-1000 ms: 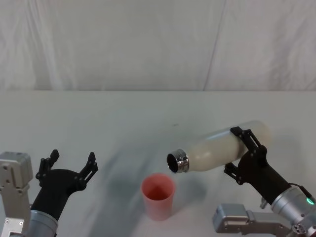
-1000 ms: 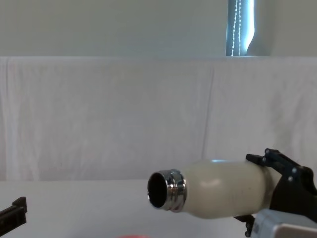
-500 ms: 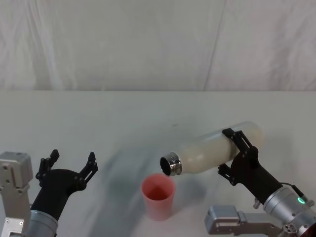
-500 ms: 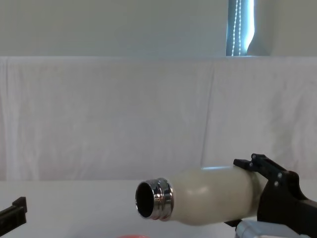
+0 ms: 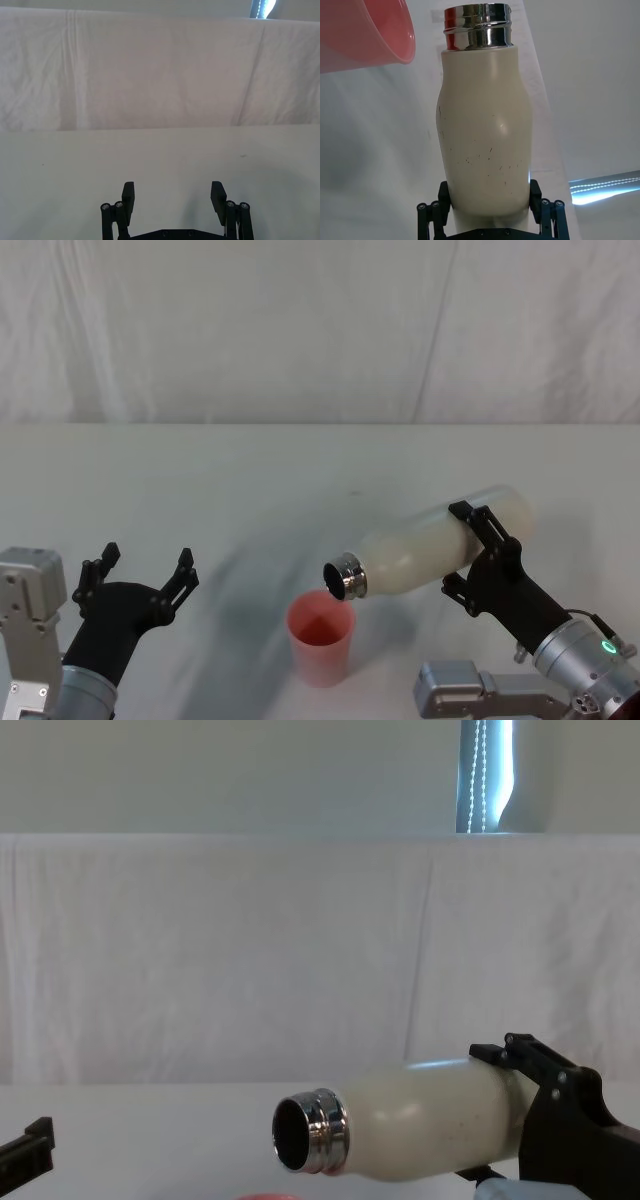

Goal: Grasp the thermos with one hand and pour water into the cup lid.

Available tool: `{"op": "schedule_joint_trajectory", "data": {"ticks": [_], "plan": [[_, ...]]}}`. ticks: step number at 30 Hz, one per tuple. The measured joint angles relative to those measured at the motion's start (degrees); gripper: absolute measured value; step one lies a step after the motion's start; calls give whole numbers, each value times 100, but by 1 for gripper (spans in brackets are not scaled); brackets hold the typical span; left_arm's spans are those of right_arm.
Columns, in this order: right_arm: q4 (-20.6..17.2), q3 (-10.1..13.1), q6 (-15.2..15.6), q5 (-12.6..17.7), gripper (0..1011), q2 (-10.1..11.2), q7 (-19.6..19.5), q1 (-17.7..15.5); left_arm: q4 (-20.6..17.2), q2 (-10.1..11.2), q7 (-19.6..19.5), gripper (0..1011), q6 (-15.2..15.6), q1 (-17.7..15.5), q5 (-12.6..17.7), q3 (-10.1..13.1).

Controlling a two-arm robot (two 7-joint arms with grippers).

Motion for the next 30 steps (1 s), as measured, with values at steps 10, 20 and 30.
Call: {"op": "schedule_joint_trajectory", "data": {"ticks": [10,20,30], "plan": [[13,-20,11,22,955,-15,-12,29,0,0,0,1001,0,0,0,0],[36,-68,4,17,953,-22,-17,48,0,0,0,1001,0,0,0,0],[45,-97,2,-2,955,-16,-18,52,0,0,0,1001,0,0,0,0]]}}
